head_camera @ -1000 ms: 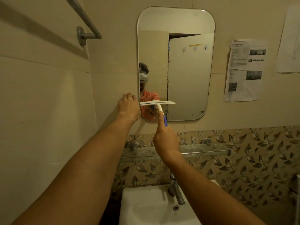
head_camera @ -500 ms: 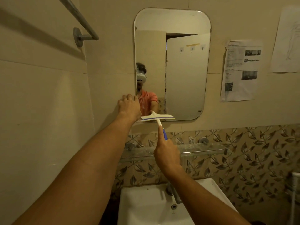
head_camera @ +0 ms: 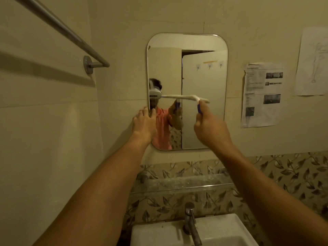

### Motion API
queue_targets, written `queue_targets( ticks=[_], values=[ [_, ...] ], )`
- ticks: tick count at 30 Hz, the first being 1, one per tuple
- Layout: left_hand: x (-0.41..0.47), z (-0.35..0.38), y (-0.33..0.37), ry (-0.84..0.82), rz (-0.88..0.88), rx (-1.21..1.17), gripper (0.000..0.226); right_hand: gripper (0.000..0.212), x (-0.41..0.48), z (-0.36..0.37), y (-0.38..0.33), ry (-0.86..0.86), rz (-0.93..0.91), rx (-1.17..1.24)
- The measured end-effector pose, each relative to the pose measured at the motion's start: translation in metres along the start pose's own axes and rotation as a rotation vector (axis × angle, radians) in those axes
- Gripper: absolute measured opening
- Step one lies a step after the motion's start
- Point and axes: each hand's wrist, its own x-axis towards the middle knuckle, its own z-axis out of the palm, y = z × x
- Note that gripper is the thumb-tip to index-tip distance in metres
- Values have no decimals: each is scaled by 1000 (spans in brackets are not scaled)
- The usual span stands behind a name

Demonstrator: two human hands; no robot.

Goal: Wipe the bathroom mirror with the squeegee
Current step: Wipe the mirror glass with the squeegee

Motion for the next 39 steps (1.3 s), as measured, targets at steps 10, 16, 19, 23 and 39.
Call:
queue_targets(
  ticks=[10, 16, 19, 23, 39],
  values=[
    [17, -3, 12, -20, -52, 1, 77, 57, 87, -16, -42, 76, -87, -43],
    [21, -3, 16, 11, -64, -41, 71, 65, 106, -10, -45, 70, -64, -69],
    [20, -5, 17, 32, -61, -19, 67, 67, 108, -7, -45, 72, -54, -103],
    [22, -8, 17, 19, -64, 10, 67, 69, 105, -2, -43, 75, -48, -117],
    [22, -10, 15, -83, -78, 41, 80, 74, 49, 35, -11, 5, 2, -166]
  ],
)
